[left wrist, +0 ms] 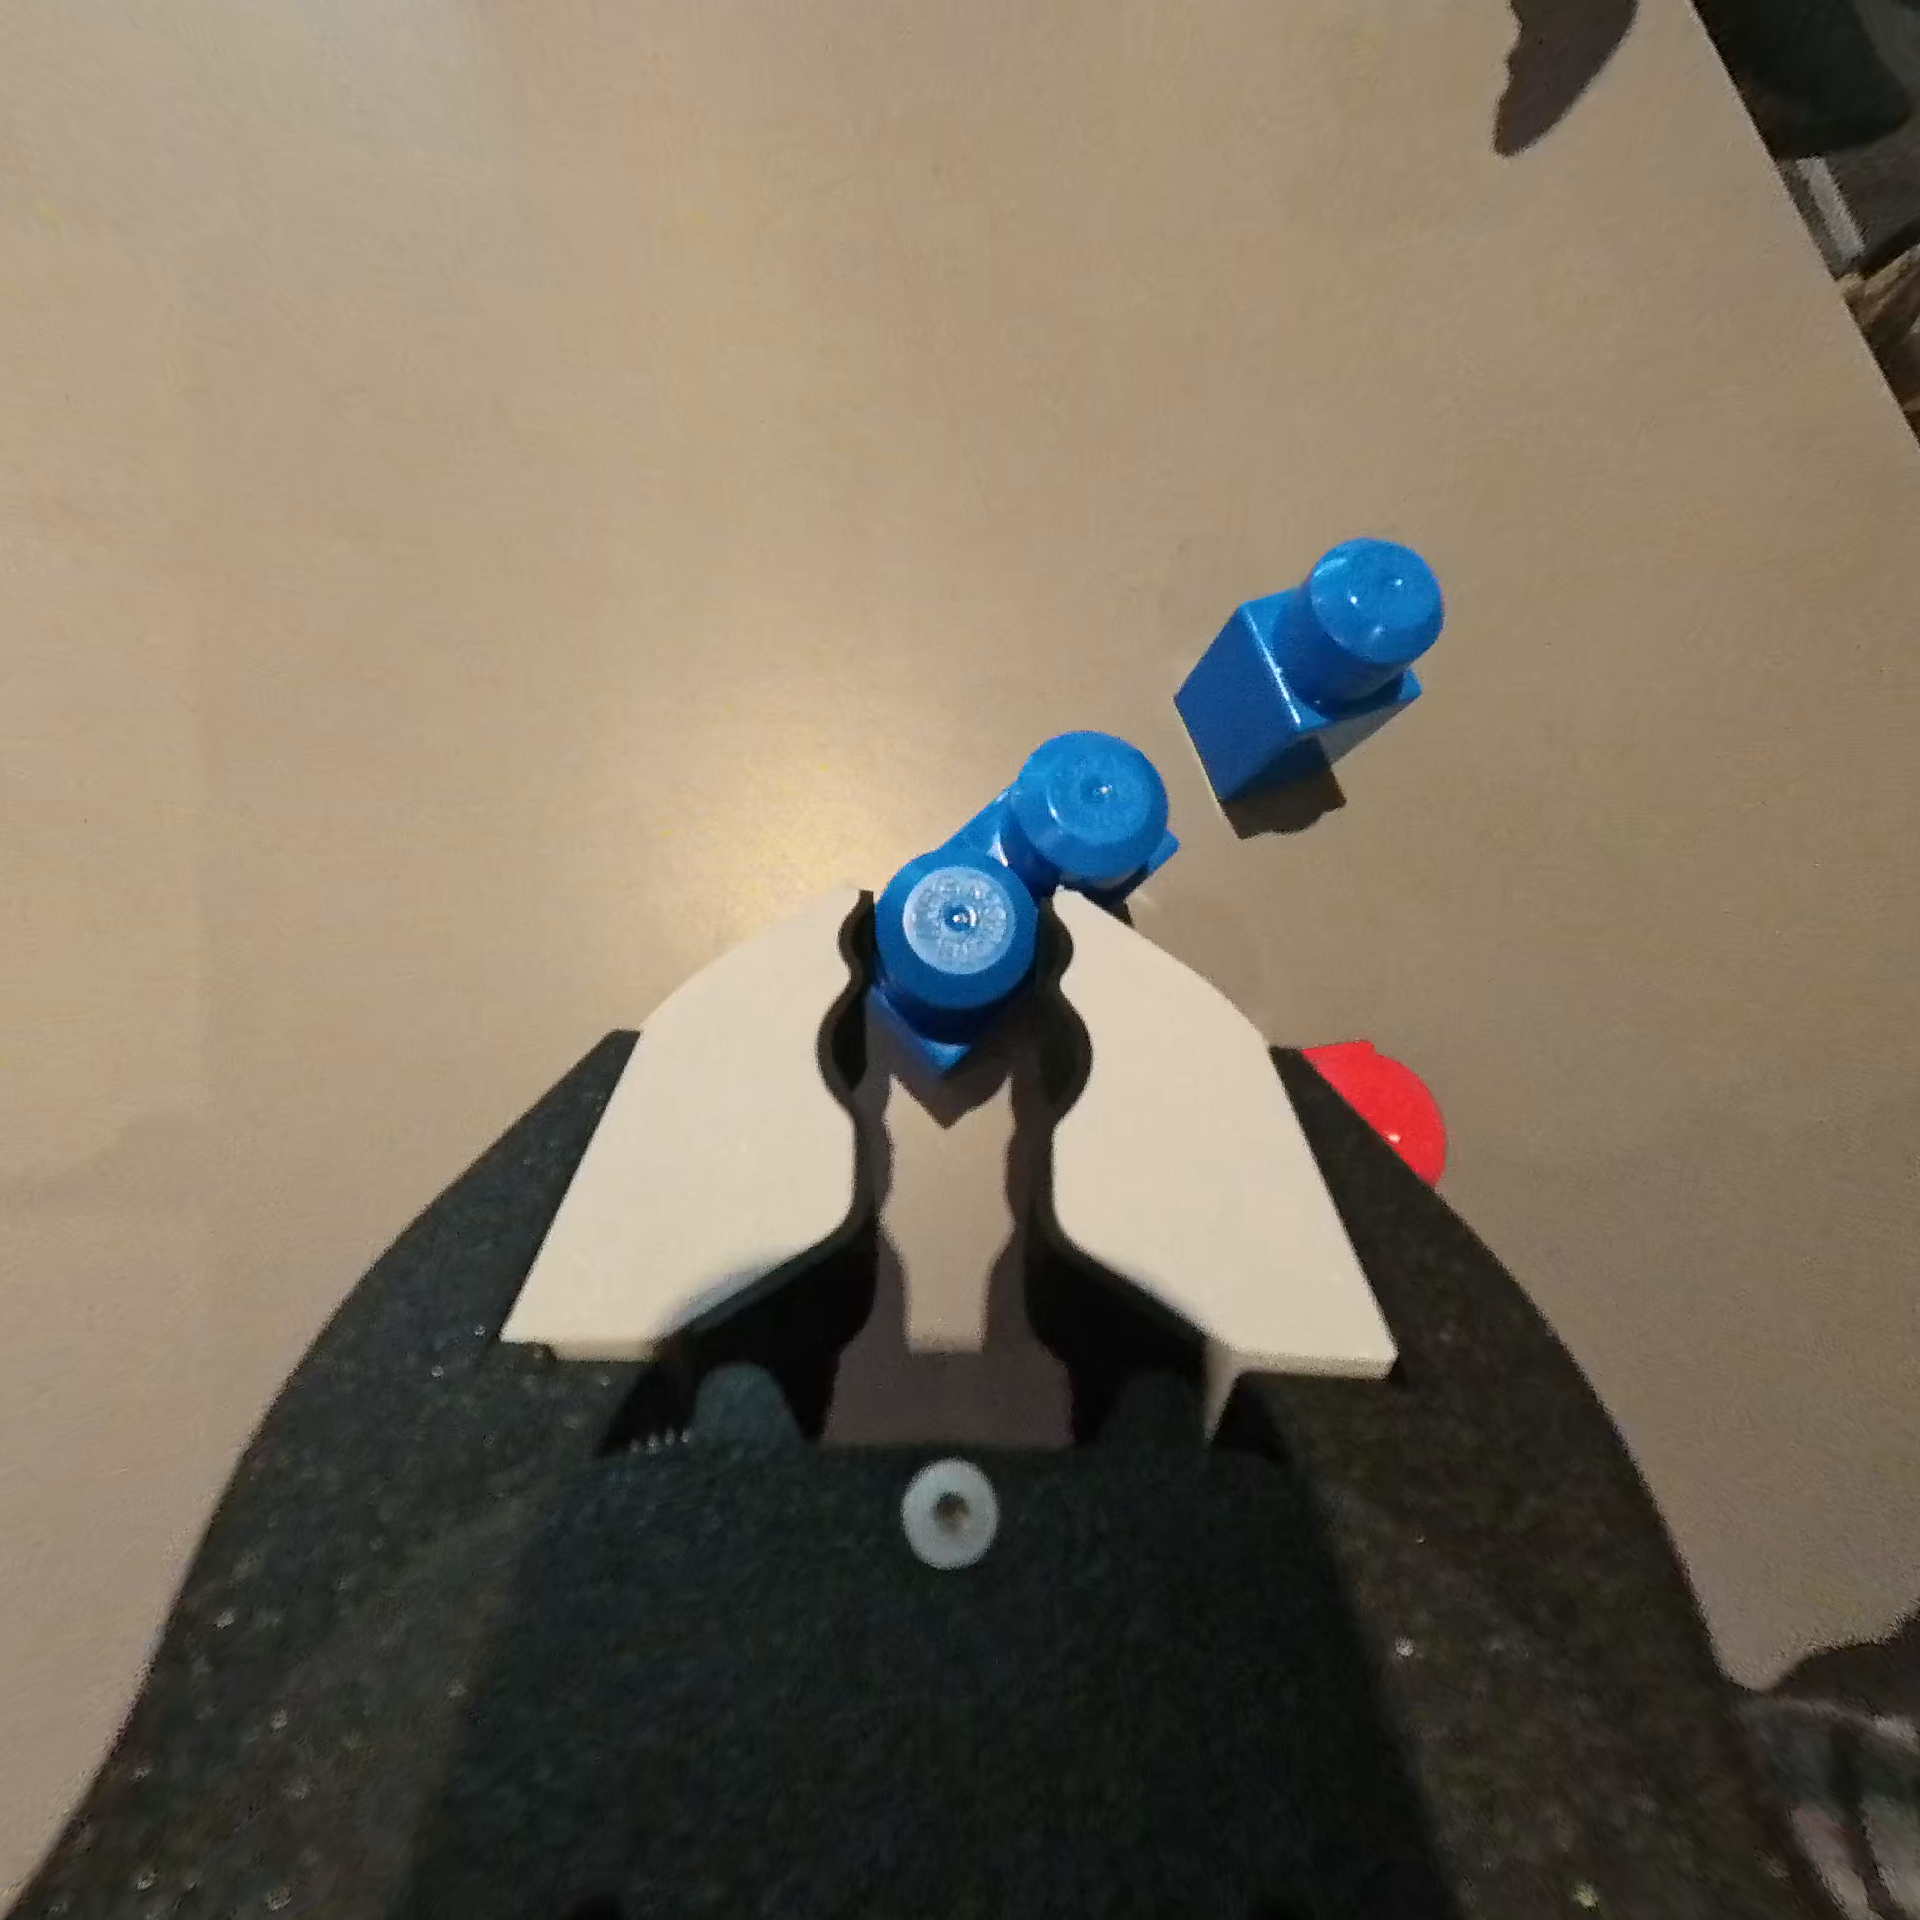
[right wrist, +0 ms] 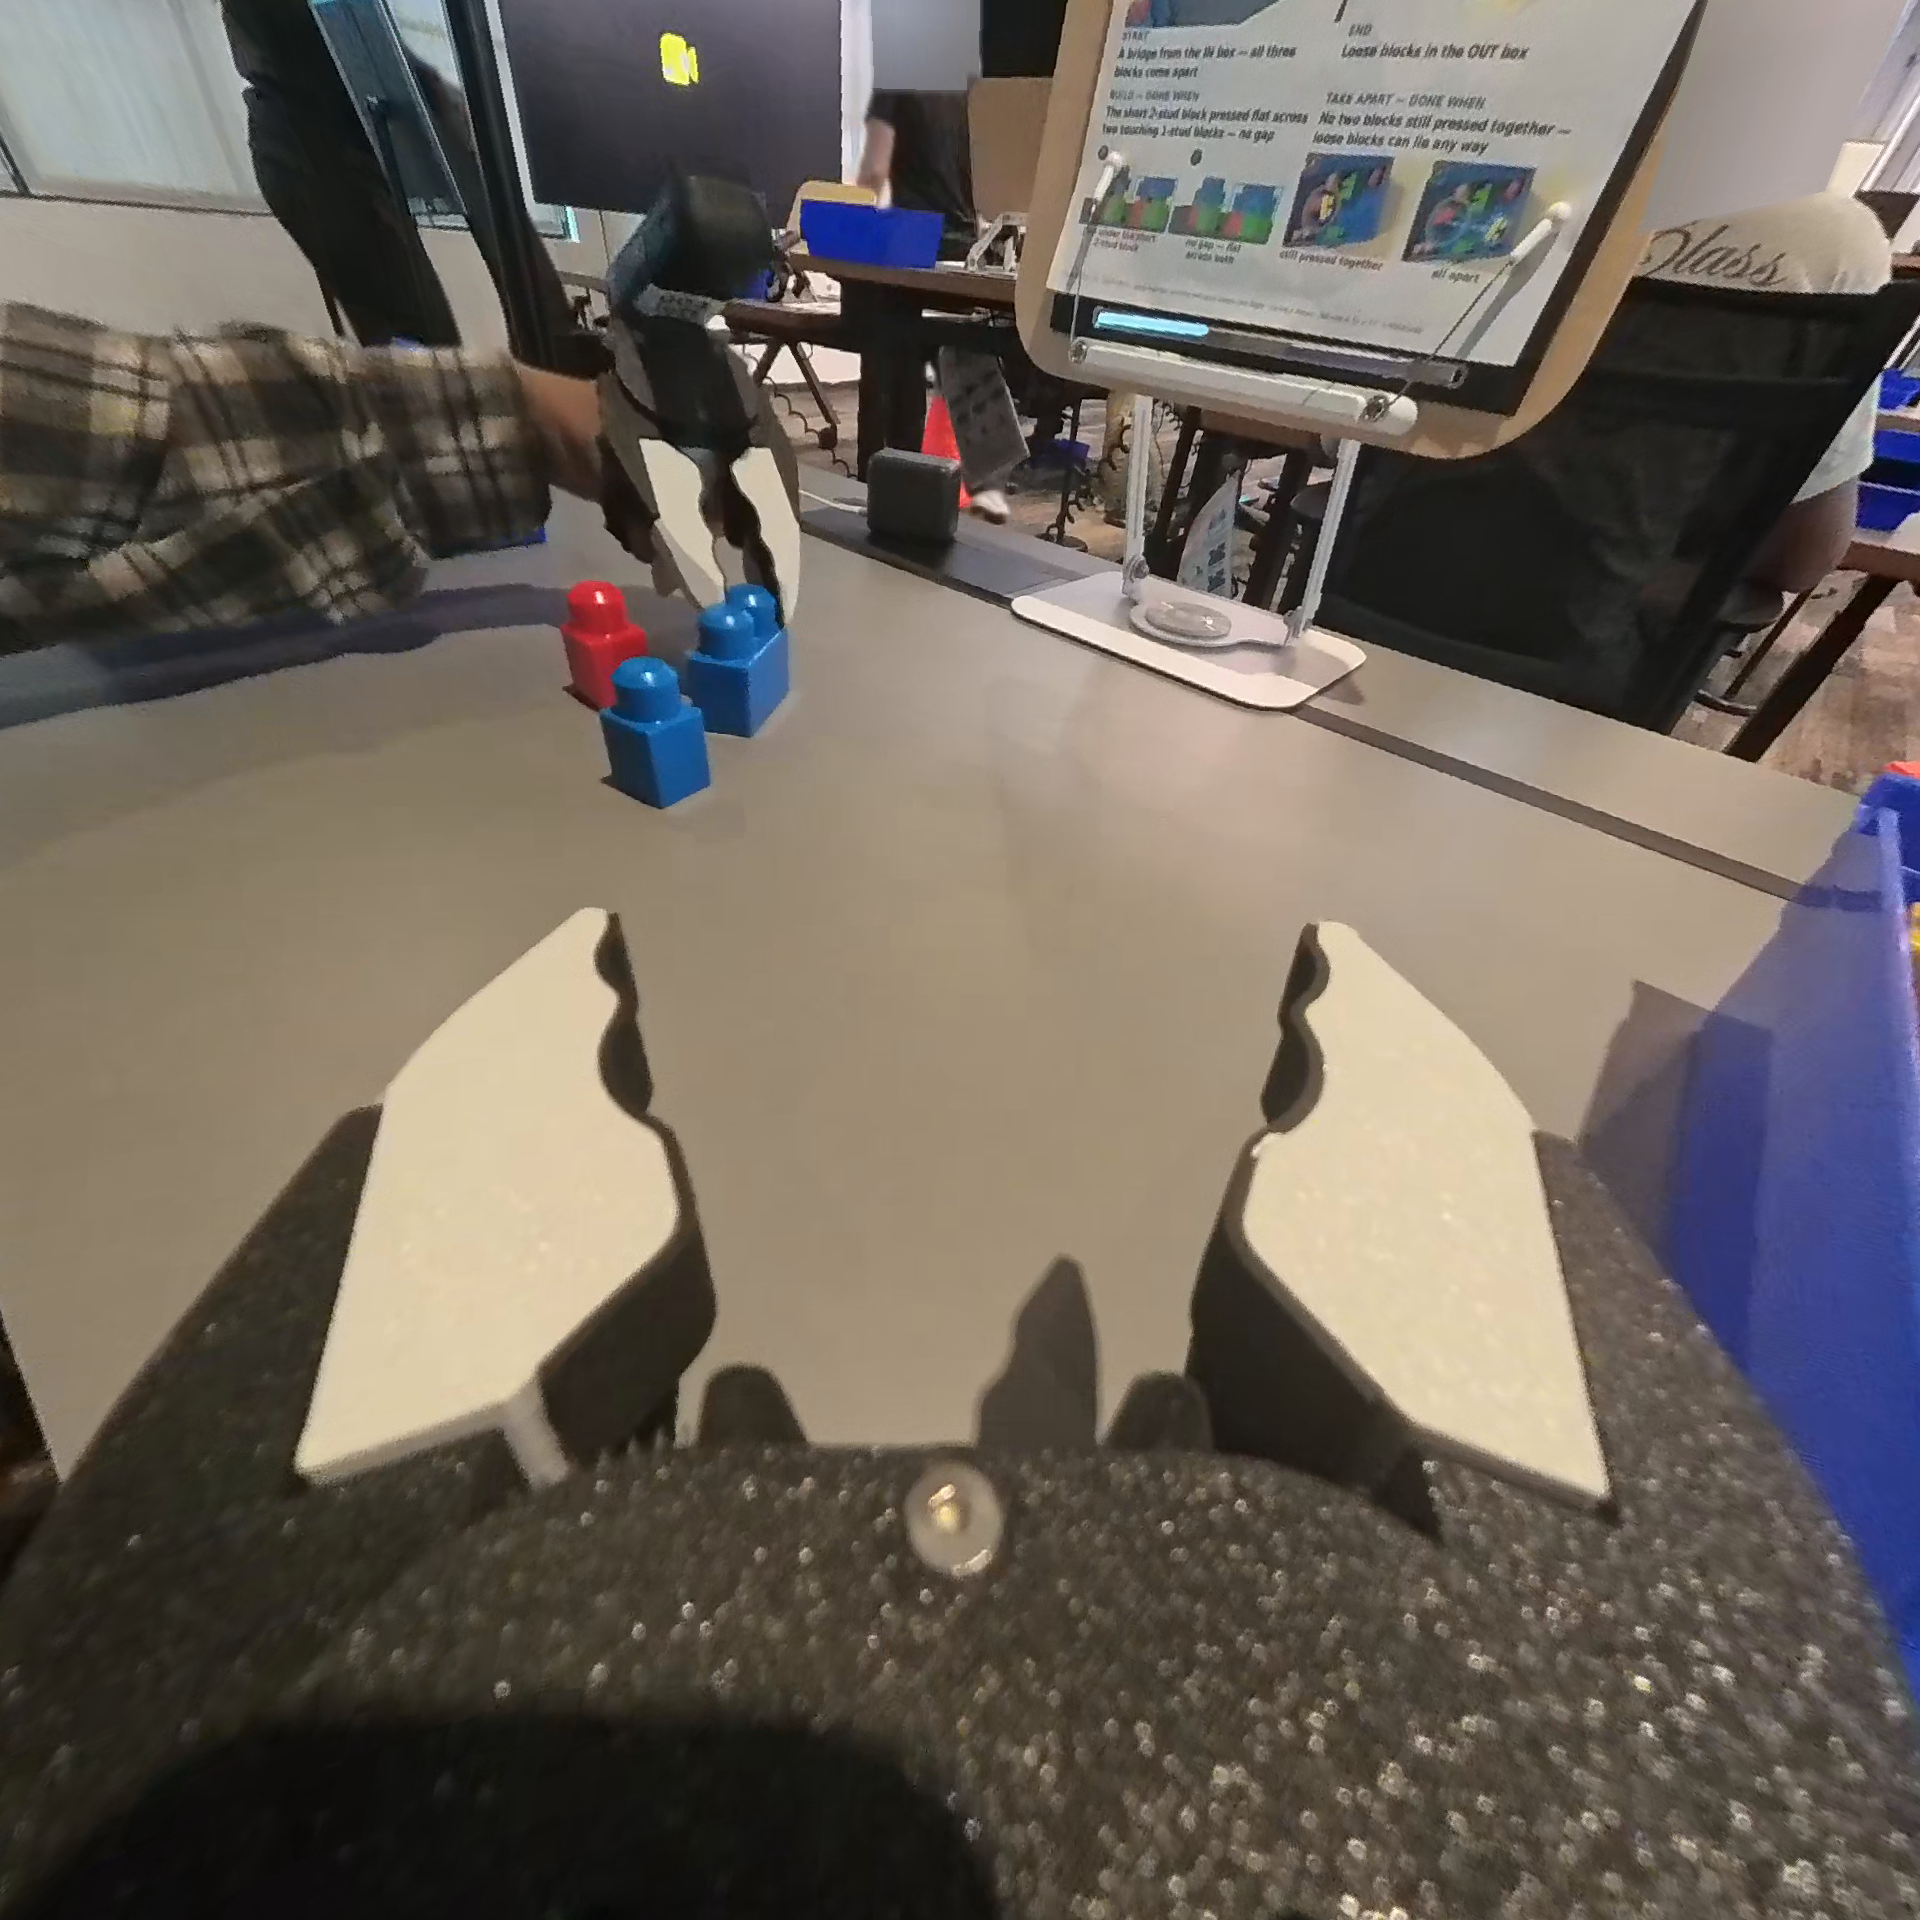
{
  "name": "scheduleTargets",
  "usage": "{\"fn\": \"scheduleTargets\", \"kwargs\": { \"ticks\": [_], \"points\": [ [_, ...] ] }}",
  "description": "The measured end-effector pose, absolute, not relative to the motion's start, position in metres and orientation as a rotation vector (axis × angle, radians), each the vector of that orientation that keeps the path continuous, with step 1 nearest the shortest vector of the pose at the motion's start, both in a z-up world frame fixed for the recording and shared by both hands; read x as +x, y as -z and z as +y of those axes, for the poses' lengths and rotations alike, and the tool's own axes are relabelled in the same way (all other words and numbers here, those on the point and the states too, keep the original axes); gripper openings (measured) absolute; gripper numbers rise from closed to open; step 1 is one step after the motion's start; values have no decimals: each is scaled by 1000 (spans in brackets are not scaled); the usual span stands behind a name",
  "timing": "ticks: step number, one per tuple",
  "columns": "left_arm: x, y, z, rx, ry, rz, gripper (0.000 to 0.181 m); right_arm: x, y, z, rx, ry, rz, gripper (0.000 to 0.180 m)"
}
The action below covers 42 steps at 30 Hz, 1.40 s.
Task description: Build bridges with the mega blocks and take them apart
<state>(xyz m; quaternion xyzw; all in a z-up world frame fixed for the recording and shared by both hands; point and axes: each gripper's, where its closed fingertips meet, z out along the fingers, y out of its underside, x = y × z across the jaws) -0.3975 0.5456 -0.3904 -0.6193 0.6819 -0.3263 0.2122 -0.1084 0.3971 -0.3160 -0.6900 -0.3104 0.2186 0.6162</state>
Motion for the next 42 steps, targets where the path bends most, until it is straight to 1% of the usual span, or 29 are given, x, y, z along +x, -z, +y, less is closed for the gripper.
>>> {"fn": "scheduleTargets", "kwargs": {
  "ticks": [2, 6, 10, 13, 16, 21, 22, 24, 26, 31, 35, 42],
  "points": [
    [-398, 390, 552, -1781, 884, 1808, 29, -107, 316, 397, -1589, -502, -712, 116],
    [-402, 382, 569, -1927, 838, 1471, 29, -103, 316, 396, -1585, -502, -700, 116],
    [-411, 380, 578, -2038, 717, 1141, 29, -103, 318, 396, -1584, -511, -697, 116],
    [-421, 384, 579, -2093, 562, 1014, 29, -106, 319, 397, -1583, -518, -704, 116],
    [-422, 389, 576, -2122, 475, 1019, 30, -109, 320, 398, -1585, -524, -712, 116],
    [-416, 379, 572, -2064, 586, 1080, 43, -111, 319, 398, -1578, -530, -710, 117],
    [-417, 374, 573, -2030, 629, 1097, 48, -111, 320, 397, -1579, -531, -711, 117],
    [-420, 367, 571, -1962, 739, 1159, 67, -110, 320, 396, -1579, -533, -711, 117],
    [-427, 367, 570, -1920, 862, 1237, 69, -111, 319, 395, -1572, -547, -712, 117],
    [-438, 374, 569, -1840, 1124, 1362, 59, -113, 315, 394, -1561, -547, -720, 117],
    [-435, 383, 569, -1819, 1087, 1466, 52, -112, 316, 395, -1569, -539, -720, 117],
    [-423, 398, 562, -1839, 1010, 1573, 48, -114, 317, 398, -1574, -542, -728, 117]
  ]
}}
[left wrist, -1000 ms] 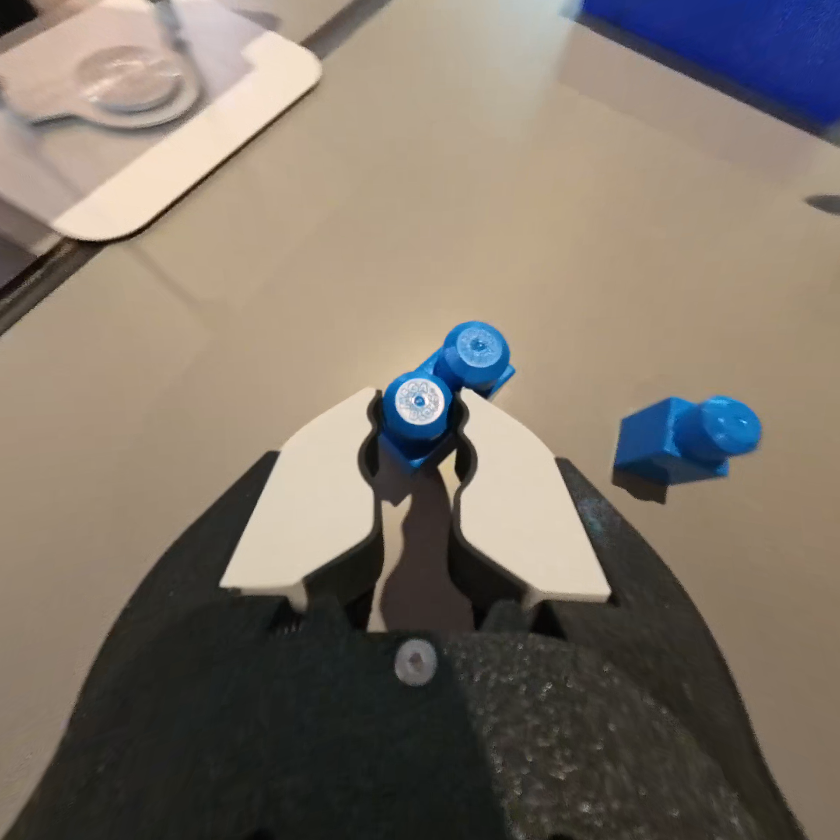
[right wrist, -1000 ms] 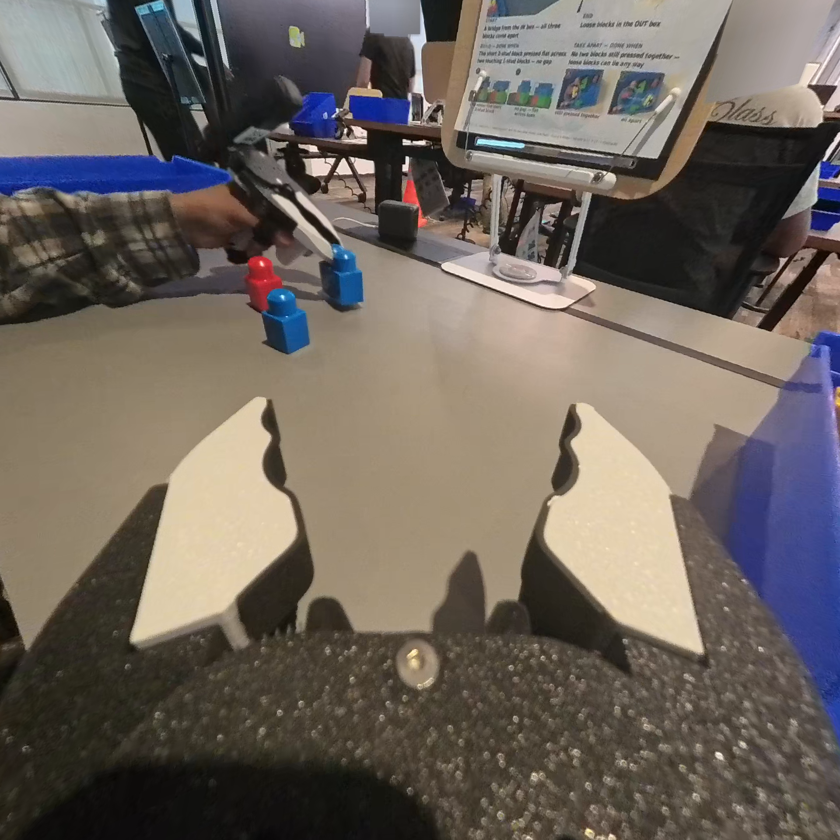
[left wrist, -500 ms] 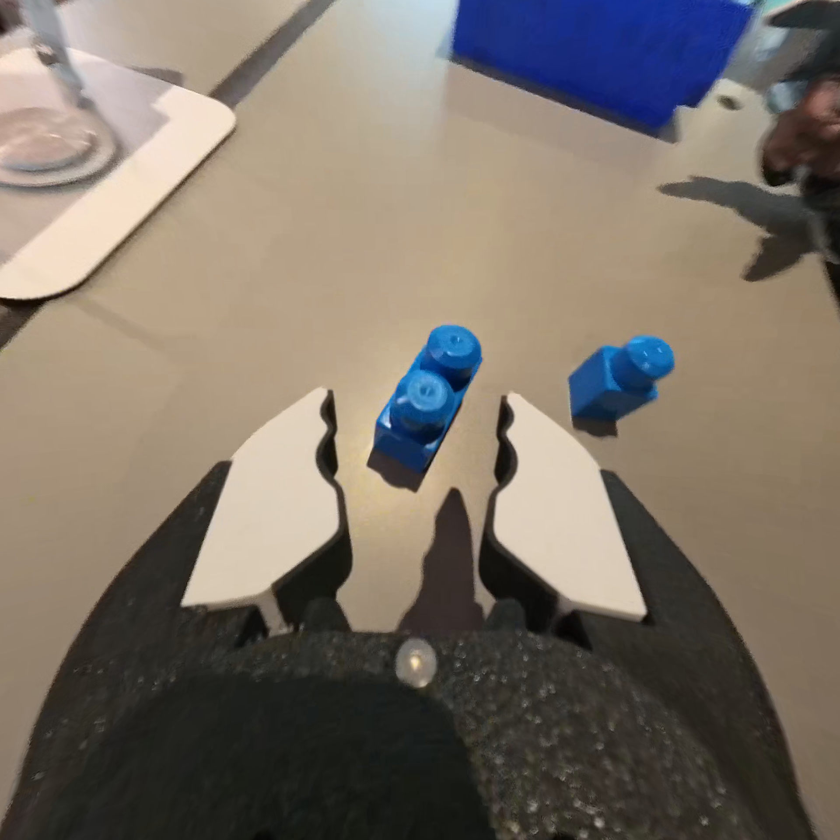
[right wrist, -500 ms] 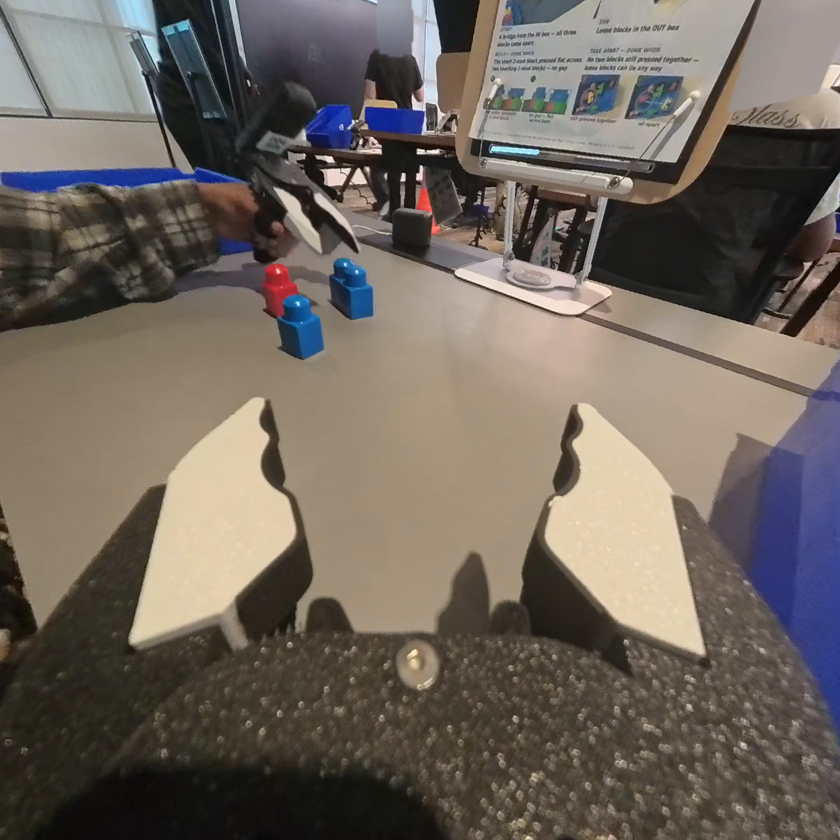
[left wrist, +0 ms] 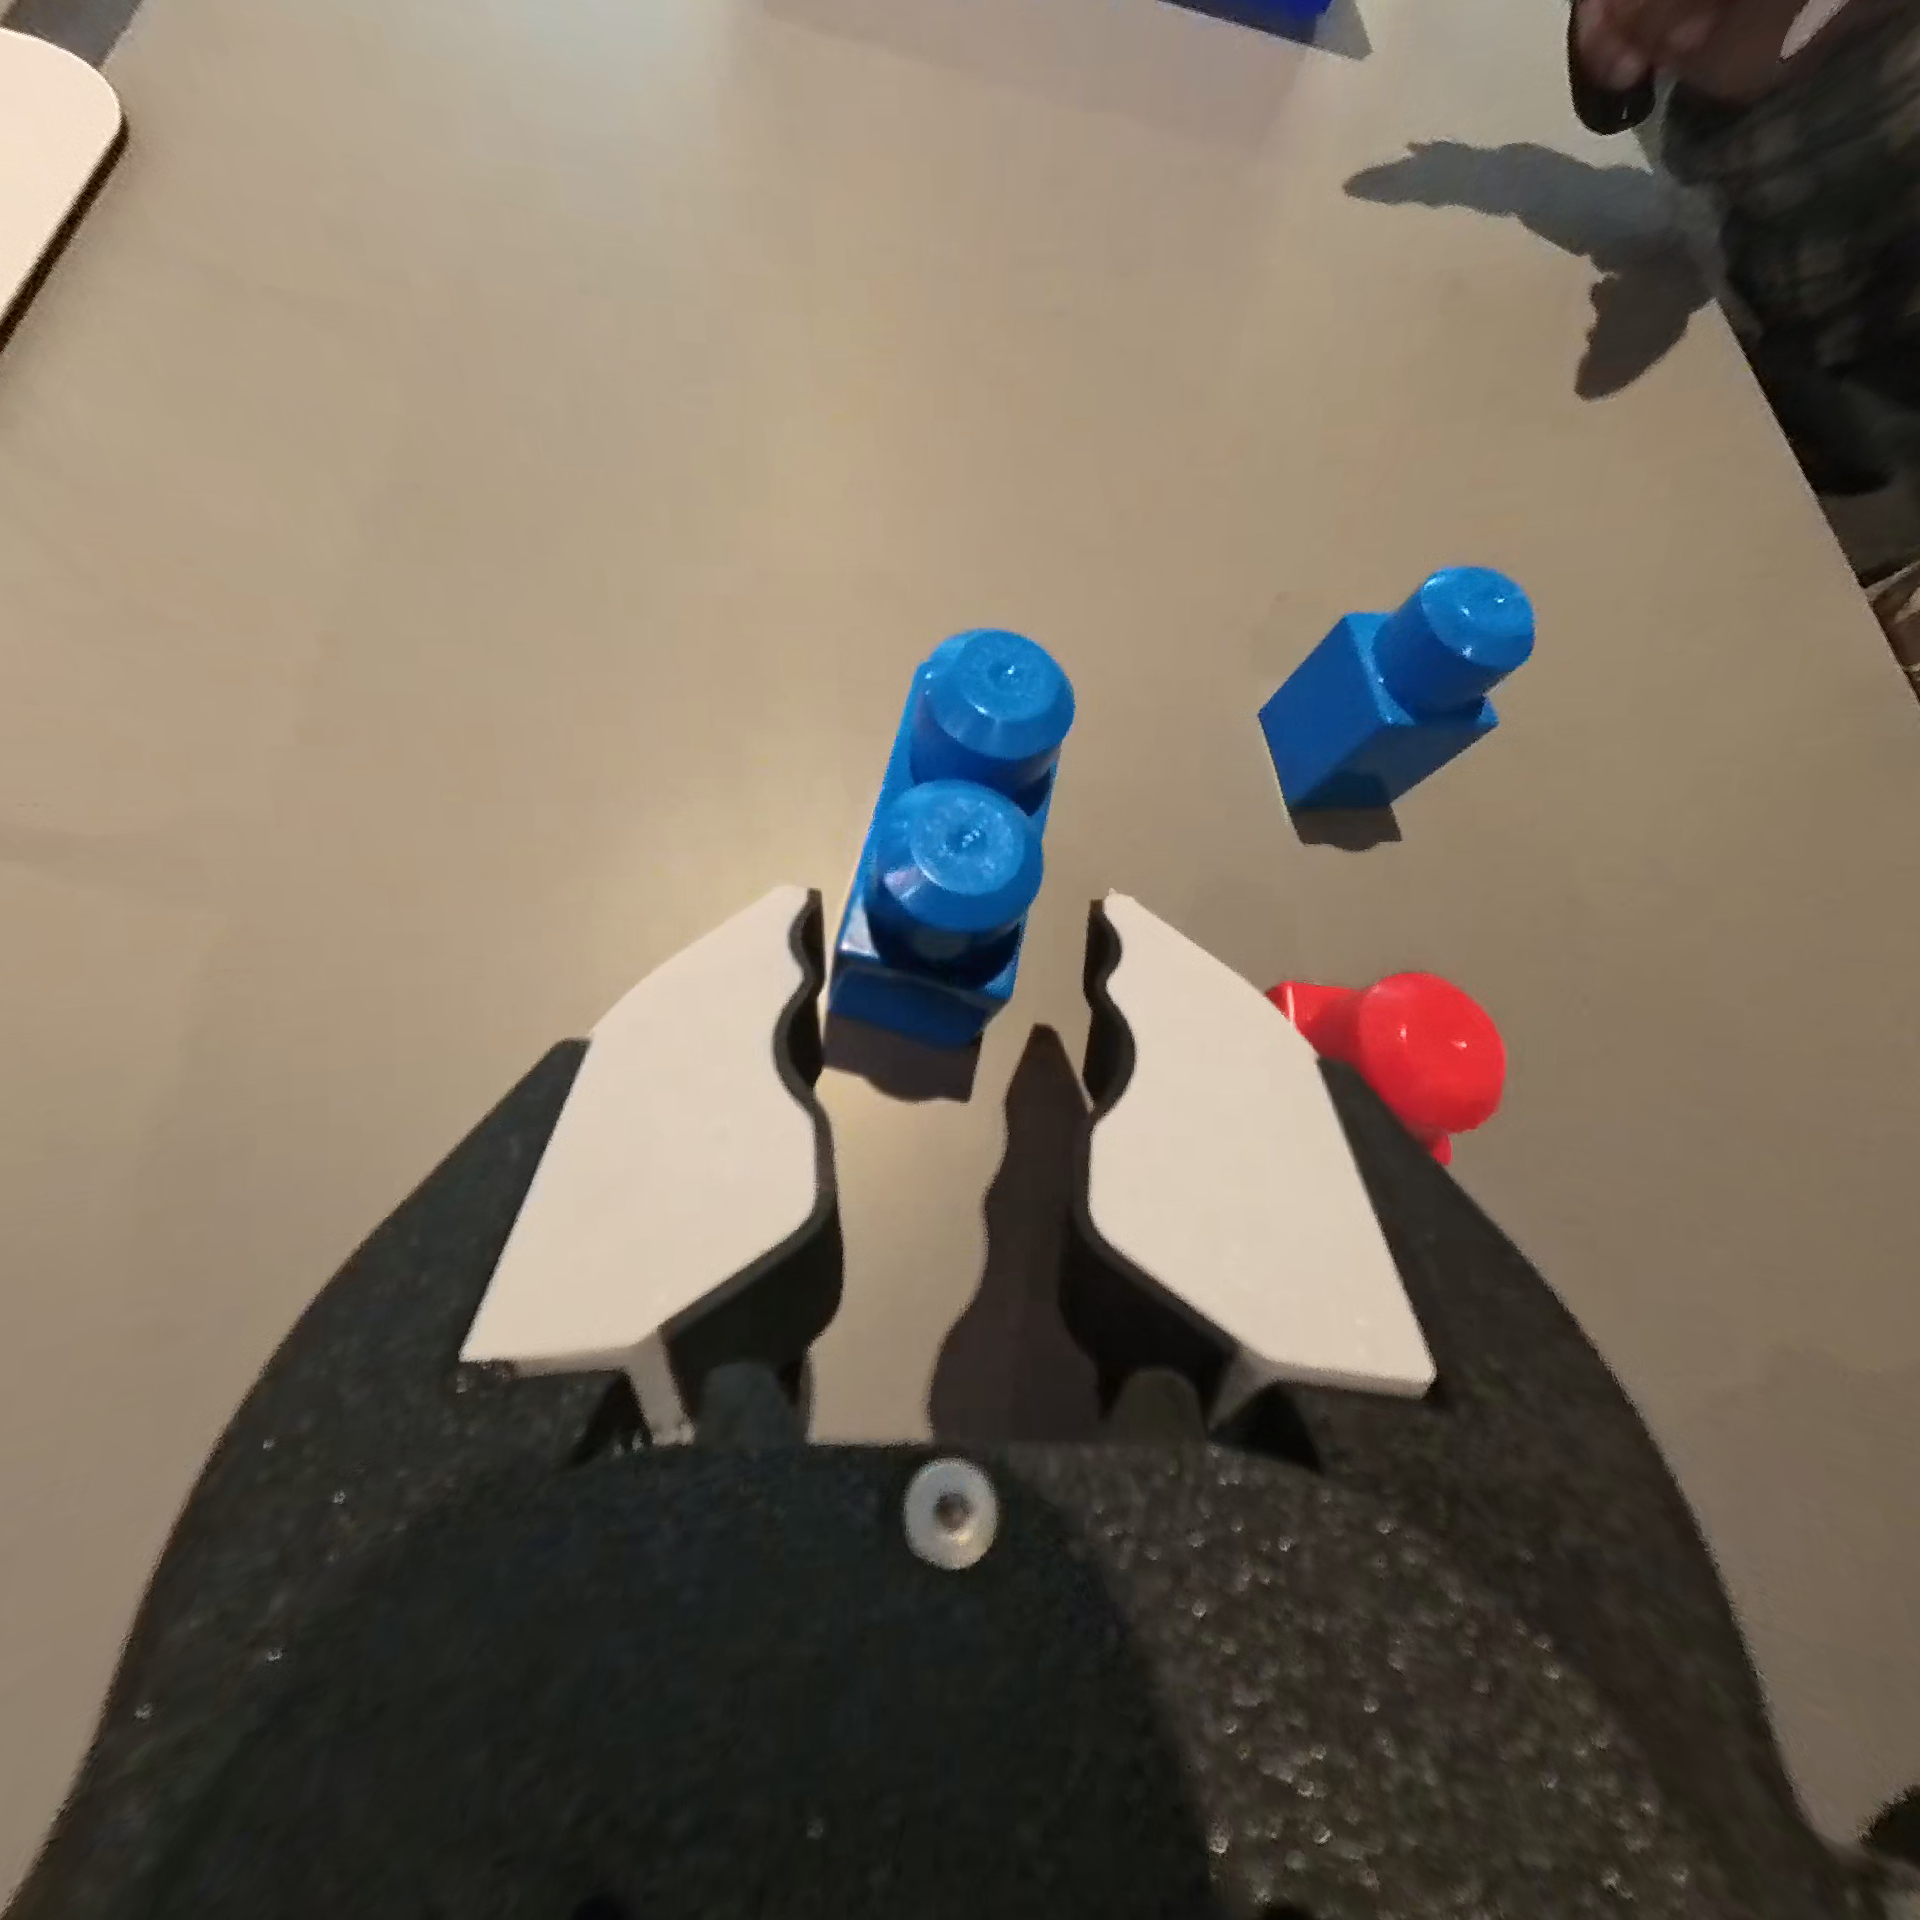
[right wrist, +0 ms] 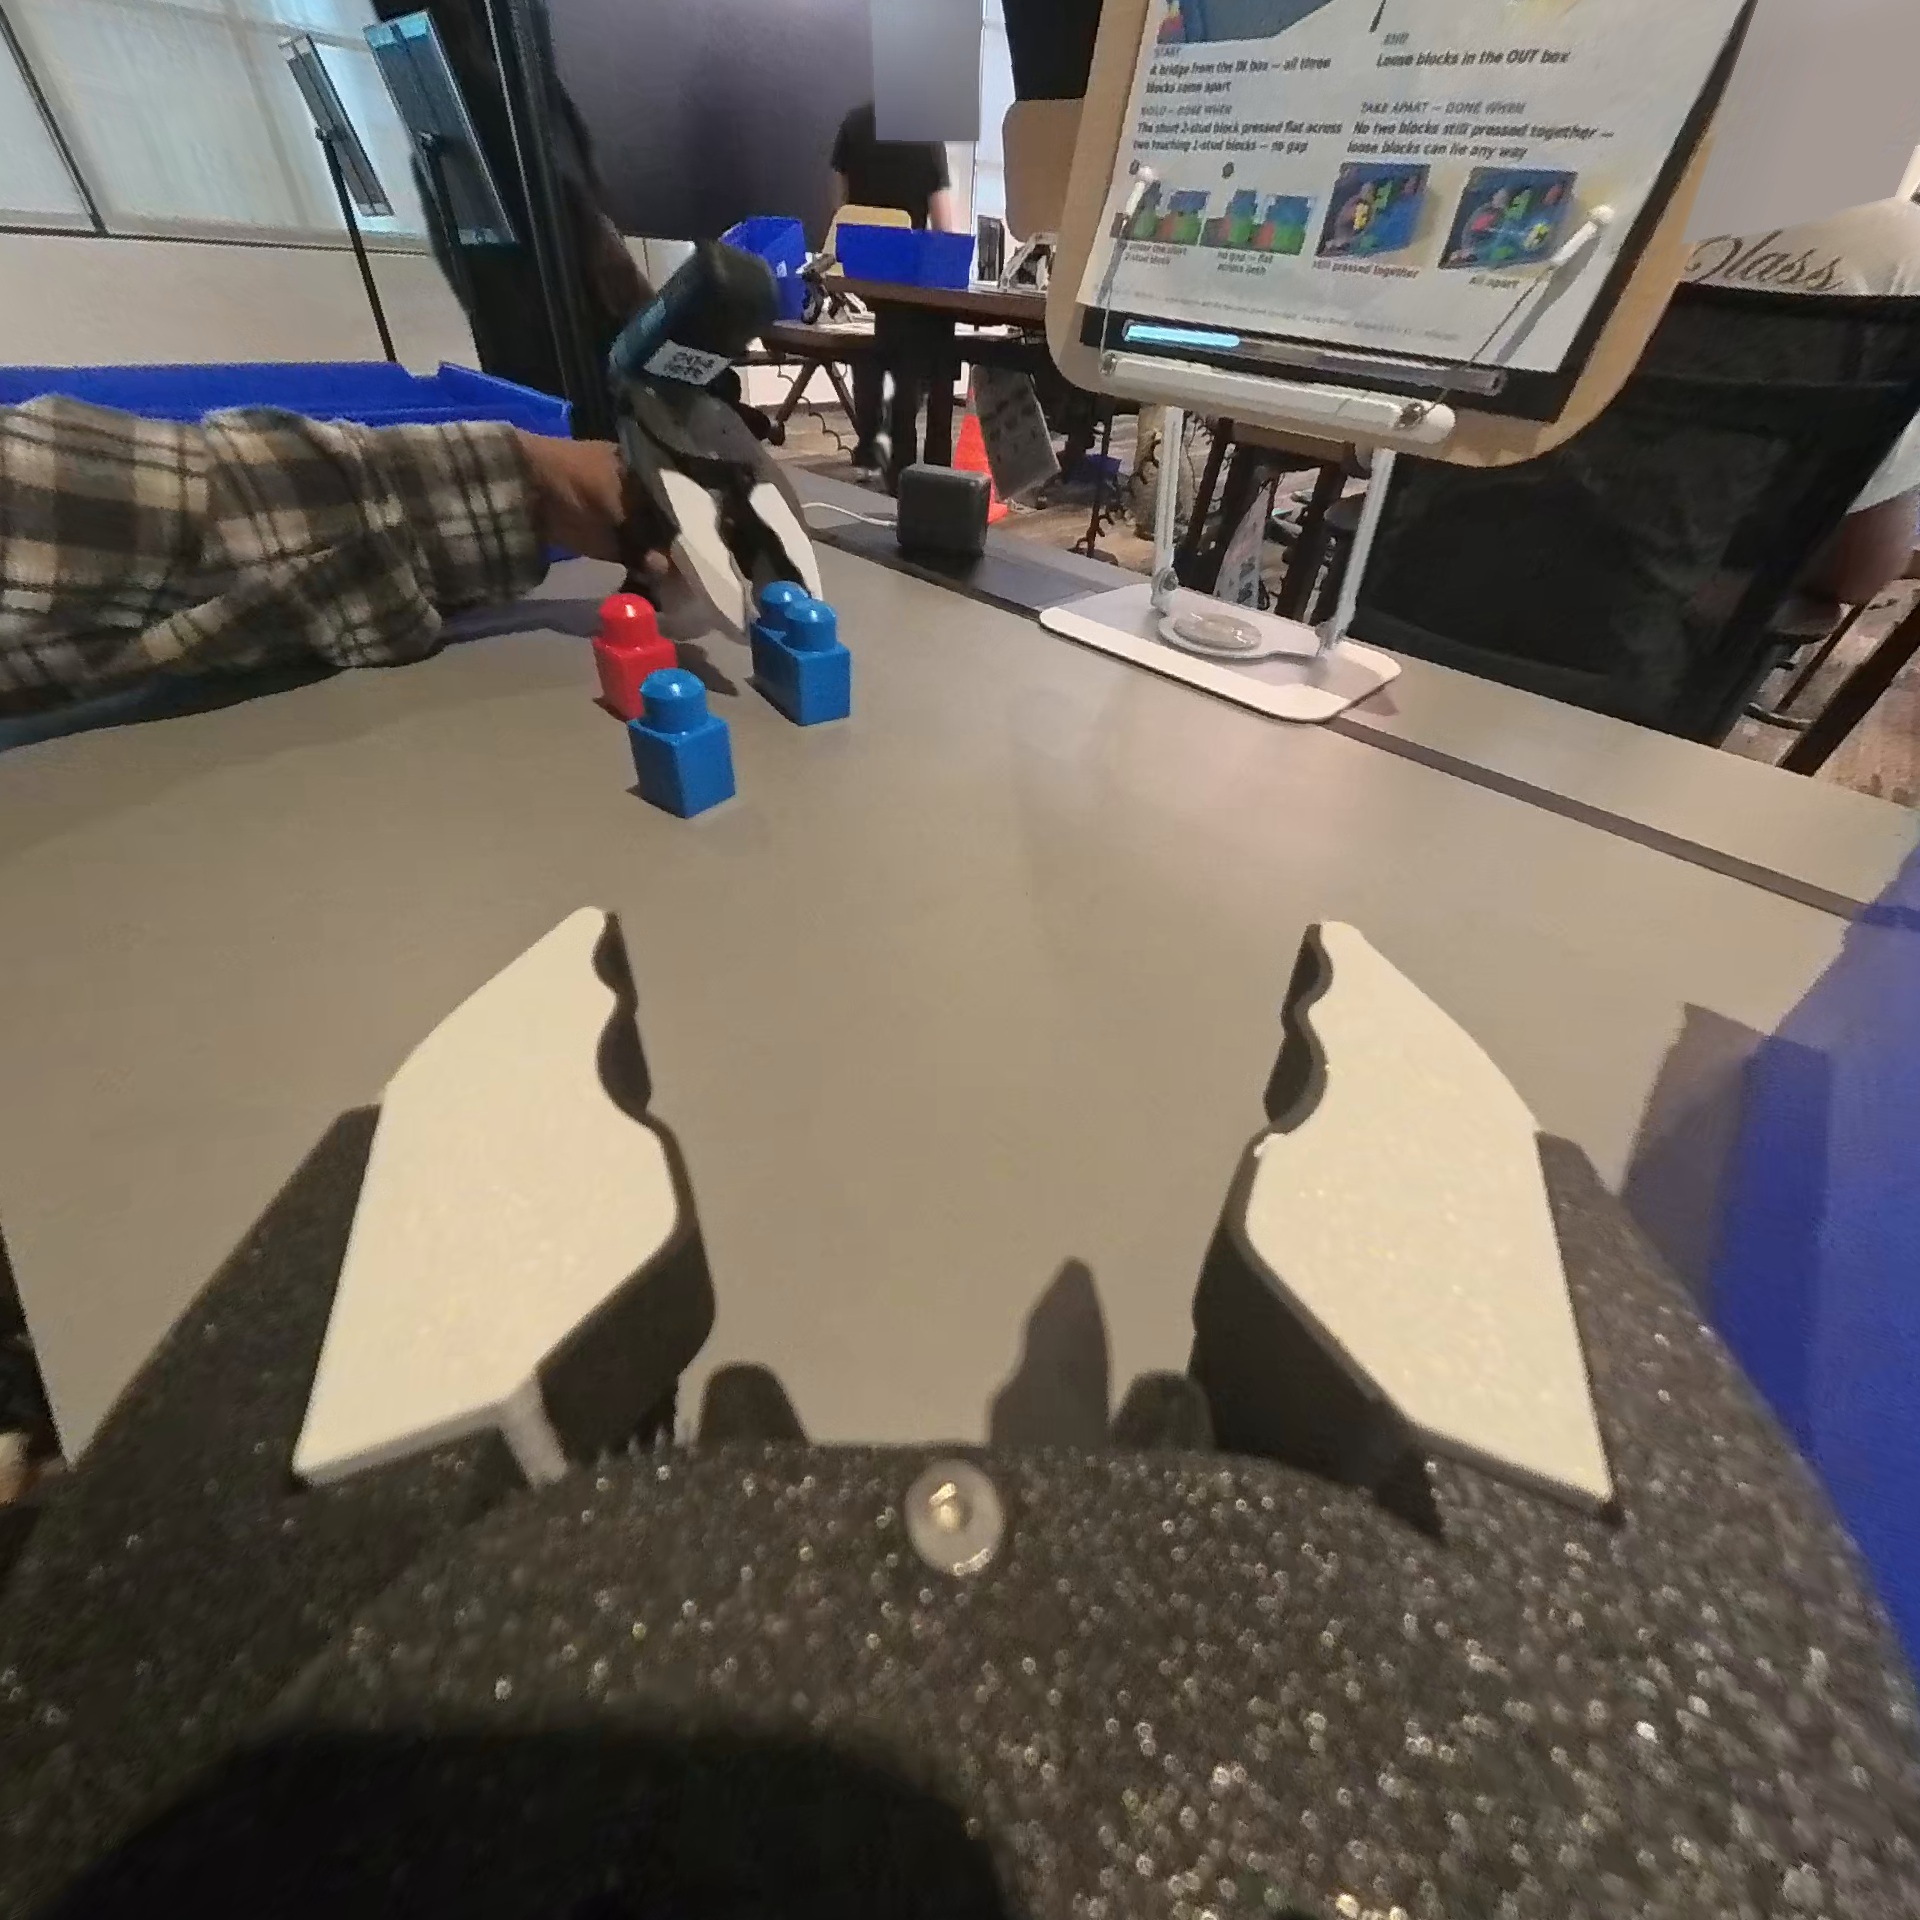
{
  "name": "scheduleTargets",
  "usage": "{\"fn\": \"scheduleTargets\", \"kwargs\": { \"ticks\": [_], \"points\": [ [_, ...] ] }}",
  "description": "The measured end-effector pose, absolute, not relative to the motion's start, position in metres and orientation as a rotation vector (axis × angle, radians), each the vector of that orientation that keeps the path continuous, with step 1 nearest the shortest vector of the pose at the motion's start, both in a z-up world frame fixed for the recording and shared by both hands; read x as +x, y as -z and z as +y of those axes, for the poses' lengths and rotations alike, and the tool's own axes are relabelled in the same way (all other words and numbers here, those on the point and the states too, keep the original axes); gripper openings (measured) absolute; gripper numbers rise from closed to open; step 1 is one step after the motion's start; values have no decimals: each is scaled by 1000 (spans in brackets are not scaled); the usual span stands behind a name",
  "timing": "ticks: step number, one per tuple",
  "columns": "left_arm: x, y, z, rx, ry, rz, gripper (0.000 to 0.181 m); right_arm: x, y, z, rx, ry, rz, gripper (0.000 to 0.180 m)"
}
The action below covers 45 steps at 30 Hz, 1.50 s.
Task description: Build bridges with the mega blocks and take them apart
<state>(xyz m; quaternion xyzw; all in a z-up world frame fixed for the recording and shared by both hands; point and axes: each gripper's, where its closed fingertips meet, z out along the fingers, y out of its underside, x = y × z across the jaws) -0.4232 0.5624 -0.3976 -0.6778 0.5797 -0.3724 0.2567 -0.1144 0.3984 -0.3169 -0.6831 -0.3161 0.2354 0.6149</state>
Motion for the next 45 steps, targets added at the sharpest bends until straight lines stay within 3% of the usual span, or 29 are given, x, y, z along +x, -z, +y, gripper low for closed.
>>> {"fn": "scheduleTargets", "kwargs": {
  "ticks": [20, 34, 45],
  "points": [
    [-408, 405, 565, -1878, 995, 1521, 36, -113, 318, 395, -1575, -538, -728, 117],
    [-434, 317, 529, -1783, 810, 1447, 36, -106, 311, 377, -1529, -547, -718, 116],
    [-429, 340, 498, -1787, 857, 1419, 36, -110, 305, 367, -1523, -535, -731, 116]
  ]
}}
